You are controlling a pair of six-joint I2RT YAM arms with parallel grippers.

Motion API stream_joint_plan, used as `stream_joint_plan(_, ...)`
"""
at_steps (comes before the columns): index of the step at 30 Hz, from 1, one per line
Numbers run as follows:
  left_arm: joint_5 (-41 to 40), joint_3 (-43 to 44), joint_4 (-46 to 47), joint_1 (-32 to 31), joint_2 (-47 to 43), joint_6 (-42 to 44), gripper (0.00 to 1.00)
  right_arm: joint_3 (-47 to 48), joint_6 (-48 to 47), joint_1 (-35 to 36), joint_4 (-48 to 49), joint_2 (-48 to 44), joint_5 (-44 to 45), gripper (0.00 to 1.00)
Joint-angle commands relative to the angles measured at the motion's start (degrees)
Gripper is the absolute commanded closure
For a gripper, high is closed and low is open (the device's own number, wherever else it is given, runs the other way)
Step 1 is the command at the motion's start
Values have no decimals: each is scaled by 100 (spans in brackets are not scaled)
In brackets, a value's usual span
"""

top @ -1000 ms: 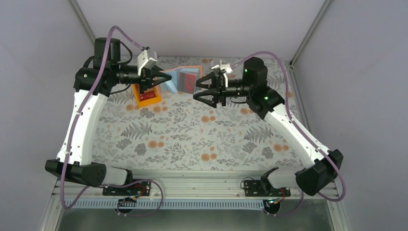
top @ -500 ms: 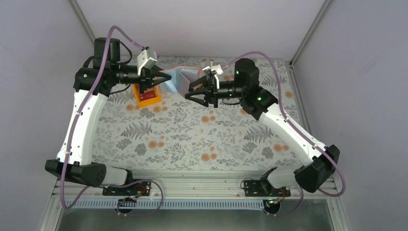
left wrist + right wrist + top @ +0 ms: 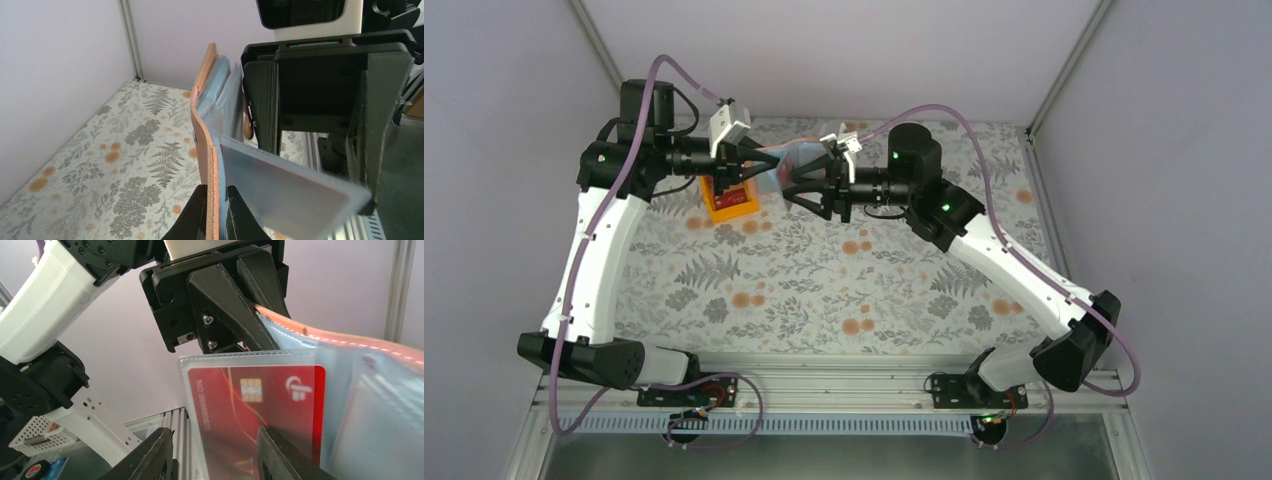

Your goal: Take the credit cards out of the card holder

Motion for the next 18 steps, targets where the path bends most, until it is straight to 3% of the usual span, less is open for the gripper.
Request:
stream_joint_plan(1, 259, -7, 120, 3, -149, 8, 98, 213, -41, 224, 128, 63, 359, 54)
stream_joint_plan(6, 306, -29, 113, 7, -174, 14, 98, 263, -71, 306, 24, 142, 627, 51)
stream_joint_plan(18, 481, 24, -180, 6, -190, 444, 98, 60, -483, 280, -405, -419, 1768, 54)
